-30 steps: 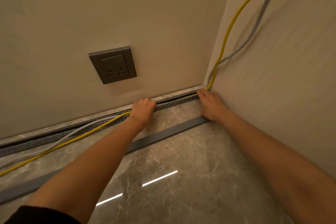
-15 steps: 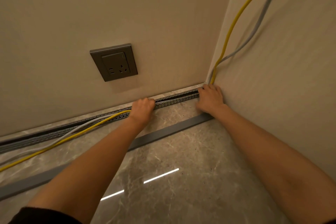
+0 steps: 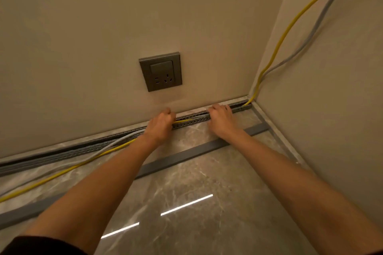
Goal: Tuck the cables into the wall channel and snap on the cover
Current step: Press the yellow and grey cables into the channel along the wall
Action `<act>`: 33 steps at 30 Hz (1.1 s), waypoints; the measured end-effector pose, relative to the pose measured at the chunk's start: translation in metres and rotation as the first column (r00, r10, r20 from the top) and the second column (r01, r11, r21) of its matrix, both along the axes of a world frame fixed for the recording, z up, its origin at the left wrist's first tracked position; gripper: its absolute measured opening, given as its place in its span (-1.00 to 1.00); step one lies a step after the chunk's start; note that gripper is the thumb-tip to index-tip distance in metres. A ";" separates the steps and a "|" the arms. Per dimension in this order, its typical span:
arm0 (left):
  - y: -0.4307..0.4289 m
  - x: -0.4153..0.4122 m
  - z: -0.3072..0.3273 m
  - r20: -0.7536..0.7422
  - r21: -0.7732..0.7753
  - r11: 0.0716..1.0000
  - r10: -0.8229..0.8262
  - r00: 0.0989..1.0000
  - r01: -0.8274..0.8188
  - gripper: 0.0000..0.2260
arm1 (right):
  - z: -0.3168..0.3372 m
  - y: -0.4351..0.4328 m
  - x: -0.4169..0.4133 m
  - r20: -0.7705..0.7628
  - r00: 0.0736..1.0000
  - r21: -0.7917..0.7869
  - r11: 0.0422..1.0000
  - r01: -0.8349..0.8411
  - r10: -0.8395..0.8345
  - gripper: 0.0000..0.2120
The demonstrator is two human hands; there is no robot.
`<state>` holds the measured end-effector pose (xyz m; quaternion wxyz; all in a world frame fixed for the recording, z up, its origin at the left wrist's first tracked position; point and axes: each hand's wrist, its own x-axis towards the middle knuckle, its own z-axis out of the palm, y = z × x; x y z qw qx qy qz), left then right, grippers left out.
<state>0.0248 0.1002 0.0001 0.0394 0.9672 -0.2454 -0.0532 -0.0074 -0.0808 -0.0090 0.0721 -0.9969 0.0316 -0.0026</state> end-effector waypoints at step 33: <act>0.092 -0.007 -0.011 0.142 0.059 0.998 0.012 0.990 -0.021 -0.79 | -0.013 0.112 -0.013 -0.070 0.991 0.199 0.975 -0.099 0.115 -0.52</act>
